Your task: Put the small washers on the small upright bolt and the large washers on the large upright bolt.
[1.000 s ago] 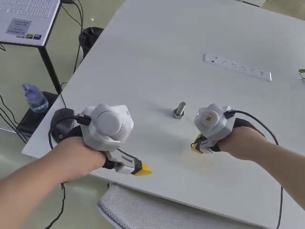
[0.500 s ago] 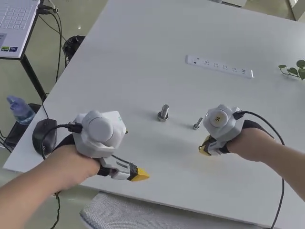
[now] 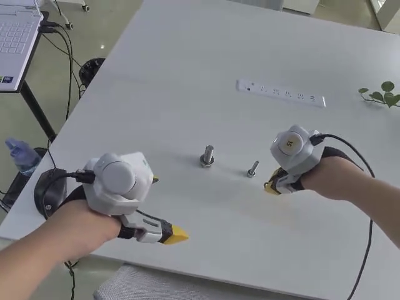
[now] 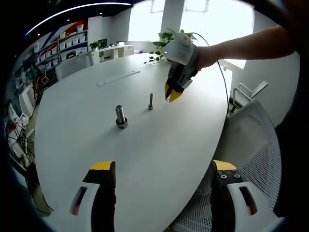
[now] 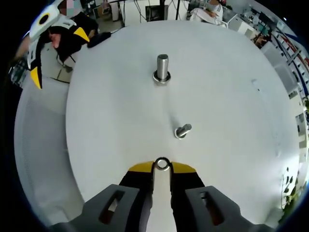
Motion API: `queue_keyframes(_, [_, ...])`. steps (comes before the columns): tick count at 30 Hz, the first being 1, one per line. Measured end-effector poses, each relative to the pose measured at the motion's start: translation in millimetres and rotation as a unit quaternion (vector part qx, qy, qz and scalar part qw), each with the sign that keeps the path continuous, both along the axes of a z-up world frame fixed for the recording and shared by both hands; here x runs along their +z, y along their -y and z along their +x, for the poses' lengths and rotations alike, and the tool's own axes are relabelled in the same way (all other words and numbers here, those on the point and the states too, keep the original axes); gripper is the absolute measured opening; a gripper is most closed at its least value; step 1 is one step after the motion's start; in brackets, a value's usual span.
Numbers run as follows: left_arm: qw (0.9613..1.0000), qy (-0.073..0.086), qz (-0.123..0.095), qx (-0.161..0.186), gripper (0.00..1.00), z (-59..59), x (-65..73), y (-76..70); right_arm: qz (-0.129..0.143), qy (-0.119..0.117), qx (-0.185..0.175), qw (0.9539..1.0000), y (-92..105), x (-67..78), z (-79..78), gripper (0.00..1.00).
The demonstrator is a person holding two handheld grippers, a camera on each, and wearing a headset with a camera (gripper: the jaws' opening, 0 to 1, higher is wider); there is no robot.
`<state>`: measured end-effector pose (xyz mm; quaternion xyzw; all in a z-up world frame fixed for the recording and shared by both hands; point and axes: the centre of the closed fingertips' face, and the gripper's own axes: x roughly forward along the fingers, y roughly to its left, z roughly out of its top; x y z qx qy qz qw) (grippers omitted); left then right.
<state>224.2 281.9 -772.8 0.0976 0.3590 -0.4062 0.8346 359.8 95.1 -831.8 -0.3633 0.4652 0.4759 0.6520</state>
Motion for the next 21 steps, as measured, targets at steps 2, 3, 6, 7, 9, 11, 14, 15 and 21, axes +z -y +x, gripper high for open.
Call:
queue_keyframes(2, [1.0000,-0.001,0.002,-0.001,0.80,-1.3,-0.4,-0.1,0.001,0.003,-0.003,1.0000,0.4,3.0,5.2,0.12])
queue_keyframes(3, [1.0000,-0.001,0.003,-0.002,0.80,-1.8,-0.6,-0.2,0.001,0.004,-0.003,1.0000,0.6,3.8,7.2,0.12])
queue_keyframes(6, [1.0000,-0.002,0.005,-0.004,0.80,-4.4,-2.0,-1.4,0.001,0.010,-0.003,1.0000,0.3,8.2,13.7,0.12])
queue_keyframes(7, [1.0000,-0.003,0.006,-0.004,0.80,-4.9,-2.4,-1.9,0.001,0.010,-0.003,0.9999,-0.2,9.0,15.2,0.12])
queue_keyframes(9, [1.0000,-0.004,0.007,-0.004,0.80,-5.8,-2.9,-2.8,0.002,0.013,-0.003,0.9999,-1.5,11.1,18.6,0.12])
queue_keyframes(11, [0.9999,-0.004,0.008,-0.005,0.80,-6.4,-3.8,-3.5,0.002,0.014,-0.002,0.9999,-2.9,12.5,20.5,0.12])
queue_keyframes(14, [0.9999,-0.004,0.009,-0.006,0.79,-6.7,-3.6,-4.0,0.001,0.019,0.002,0.9998,-5.4,16.7,24.2,0.12])
queue_keyframes(15, [0.9999,-0.004,0.009,-0.005,0.79,-6.6,-3.5,-4.0,0.001,0.020,0.004,0.9998,-6.8,18.3,25.5,0.12])
queue_keyframes(21, [1.0000,0.001,0.004,-0.001,0.81,-5.5,1.7,-4.1,0.003,0.027,0.014,0.9995,-12.8,24.4,33.5,0.13])
